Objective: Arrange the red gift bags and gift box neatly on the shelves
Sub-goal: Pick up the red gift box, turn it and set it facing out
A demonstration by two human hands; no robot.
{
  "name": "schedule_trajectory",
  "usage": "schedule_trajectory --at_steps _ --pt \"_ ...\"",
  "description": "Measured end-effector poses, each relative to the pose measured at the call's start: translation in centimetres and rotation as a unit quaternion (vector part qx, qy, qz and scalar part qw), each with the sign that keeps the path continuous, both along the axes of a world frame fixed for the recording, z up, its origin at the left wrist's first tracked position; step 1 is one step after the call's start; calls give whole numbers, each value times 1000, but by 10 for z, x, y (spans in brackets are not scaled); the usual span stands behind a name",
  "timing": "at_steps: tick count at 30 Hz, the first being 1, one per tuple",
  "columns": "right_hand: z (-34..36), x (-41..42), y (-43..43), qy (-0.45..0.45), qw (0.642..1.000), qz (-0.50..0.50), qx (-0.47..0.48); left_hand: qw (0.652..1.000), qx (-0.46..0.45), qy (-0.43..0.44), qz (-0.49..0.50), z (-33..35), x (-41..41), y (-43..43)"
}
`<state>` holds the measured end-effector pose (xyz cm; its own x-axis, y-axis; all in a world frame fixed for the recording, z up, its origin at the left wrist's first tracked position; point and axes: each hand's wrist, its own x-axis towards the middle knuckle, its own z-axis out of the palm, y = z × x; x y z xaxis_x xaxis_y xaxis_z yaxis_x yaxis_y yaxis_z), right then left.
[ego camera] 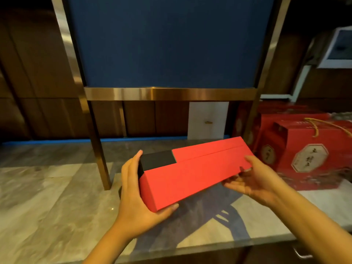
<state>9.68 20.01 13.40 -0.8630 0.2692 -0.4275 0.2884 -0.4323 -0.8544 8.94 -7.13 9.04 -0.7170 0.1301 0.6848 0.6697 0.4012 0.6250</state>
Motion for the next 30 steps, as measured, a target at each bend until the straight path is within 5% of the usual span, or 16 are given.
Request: schedule_trajectory --at_steps 10,18,21,26,30 --pt "-25 26 -14 -118 988 86 52 961 -162 223 -17 -20 57 32" --pt "-43 32 -14 -121 989 72 34 949 -251 183 -48 -37 82 45" --pt "-51 34 -11 -102 993 49 34 945 -298 80 -112 -18 92 35" --pt "-61 39 -4 -80 995 33 48 962 -149 -224 -33 5 38 4" --pt "-63 42 -5 -56 993 47 90 826 5 -549 -129 15 -12 -23"
